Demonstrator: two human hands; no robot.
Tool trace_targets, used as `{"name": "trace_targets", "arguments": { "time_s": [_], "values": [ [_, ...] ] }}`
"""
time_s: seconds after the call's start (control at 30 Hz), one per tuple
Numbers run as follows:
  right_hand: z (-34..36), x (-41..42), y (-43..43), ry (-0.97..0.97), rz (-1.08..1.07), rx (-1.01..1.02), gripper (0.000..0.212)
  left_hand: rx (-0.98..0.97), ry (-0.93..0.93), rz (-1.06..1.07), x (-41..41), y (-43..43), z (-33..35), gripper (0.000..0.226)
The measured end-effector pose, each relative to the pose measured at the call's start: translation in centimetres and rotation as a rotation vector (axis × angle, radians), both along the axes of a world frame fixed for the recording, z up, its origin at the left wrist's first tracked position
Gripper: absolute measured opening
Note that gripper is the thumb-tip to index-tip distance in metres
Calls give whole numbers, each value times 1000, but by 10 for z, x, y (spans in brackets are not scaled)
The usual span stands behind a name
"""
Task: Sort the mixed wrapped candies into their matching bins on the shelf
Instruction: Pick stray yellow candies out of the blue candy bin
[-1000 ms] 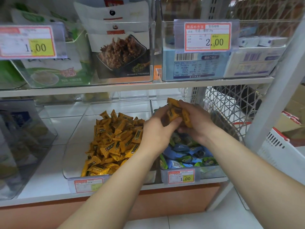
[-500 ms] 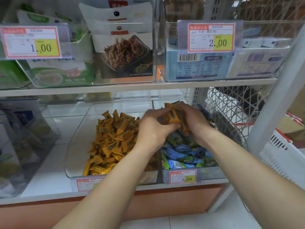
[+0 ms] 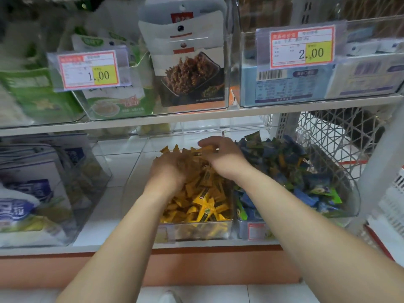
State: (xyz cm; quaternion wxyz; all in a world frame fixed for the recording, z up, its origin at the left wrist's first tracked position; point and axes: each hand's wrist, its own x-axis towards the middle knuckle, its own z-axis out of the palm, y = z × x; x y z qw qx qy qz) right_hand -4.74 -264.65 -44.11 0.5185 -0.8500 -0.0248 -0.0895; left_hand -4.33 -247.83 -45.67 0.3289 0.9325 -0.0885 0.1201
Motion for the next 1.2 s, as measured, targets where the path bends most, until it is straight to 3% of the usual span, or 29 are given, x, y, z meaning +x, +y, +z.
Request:
{"name": "trace_targets", "arguments": {
  "time_s": [0.1, 0.23, 0.4, 0.5, 0.6, 0.77, 0.93, 1.03, 1.2],
  "values": [
    [-2, 1, 6, 57, 64, -164, 36, 20, 67, 4, -1, 10, 2, 43],
    [4, -4, -23, -24, 27, -204, 17, 1, -78, -40, -6, 4, 12, 28],
    [0, -16, -103, -68, -110, -196, 17, 114, -145, -276, -28, -39, 20, 39],
    [-13, -33, -143, -10, -160, -203, 21, 172, -189, -422, -44, -73, 18, 41],
    [-24, -51, -160, 125, -2, -284, 26, 265, -210, -500, -53, -103, 9, 43],
    [-26, -80, -162, 252, 221, -692, 38, 438, -153, -541, -45, -134, -5, 55],
    [-23, -89, -173, 307, 175, -1005, 77, 758, -143, -591, -39, -142, -14, 54],
    [-23, -87, -178, 365, 127, -1100, 71, 837, -131, -613, -37, -142, -13, 49],
    [-16, -76, -174, 436, 134, -1028, 58, 852, -203, -631, -37, -131, -13, 54]
  ]
}}
